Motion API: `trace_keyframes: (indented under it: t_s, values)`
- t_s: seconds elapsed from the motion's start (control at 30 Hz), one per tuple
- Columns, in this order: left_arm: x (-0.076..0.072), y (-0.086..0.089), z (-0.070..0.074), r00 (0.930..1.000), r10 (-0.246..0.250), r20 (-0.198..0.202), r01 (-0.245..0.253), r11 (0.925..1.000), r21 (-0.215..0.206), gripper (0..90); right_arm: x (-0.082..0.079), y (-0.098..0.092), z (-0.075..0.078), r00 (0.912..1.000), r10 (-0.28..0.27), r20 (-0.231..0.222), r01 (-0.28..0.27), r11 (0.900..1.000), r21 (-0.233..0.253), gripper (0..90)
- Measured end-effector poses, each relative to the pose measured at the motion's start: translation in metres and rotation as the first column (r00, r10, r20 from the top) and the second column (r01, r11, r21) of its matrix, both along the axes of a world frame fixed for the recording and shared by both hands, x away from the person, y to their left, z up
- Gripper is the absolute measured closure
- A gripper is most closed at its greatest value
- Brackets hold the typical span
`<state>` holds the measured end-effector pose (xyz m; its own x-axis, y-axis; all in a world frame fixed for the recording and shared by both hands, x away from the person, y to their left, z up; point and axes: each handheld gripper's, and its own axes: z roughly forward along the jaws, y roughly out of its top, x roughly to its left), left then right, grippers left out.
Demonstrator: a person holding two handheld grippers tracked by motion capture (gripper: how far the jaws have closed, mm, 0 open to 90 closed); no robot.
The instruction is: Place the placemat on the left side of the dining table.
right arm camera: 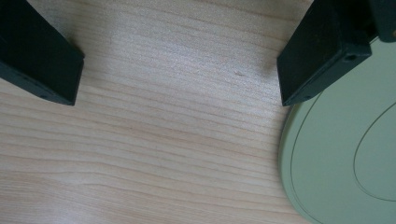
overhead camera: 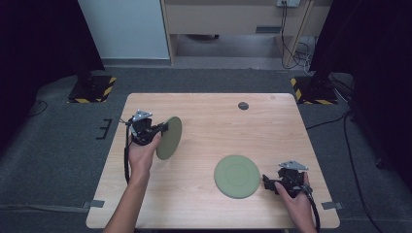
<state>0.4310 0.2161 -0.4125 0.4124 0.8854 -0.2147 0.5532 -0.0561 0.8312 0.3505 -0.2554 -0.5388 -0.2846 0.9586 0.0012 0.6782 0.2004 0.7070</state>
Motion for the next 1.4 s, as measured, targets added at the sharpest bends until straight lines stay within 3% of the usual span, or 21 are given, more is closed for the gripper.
trace_keyframes:
  t_s: [0.37,1.4]
  values:
    - [0.0,0.003,-0.007,0.9999,0.012,-0.005,-0.012,0.9999,-0.004,84.9,0.0,0.0,0.0,1.0,0.0,0.0,0.0,1.0,0.0,0.9]
    - [0.001,0.051,-0.025,0.9944,0.102,-0.028,-0.102,0.9948,-0.001,84.9,0.0,0.0,0.0,1.0,0.004,0.001,-0.004,1.0,-0.001,0.8]
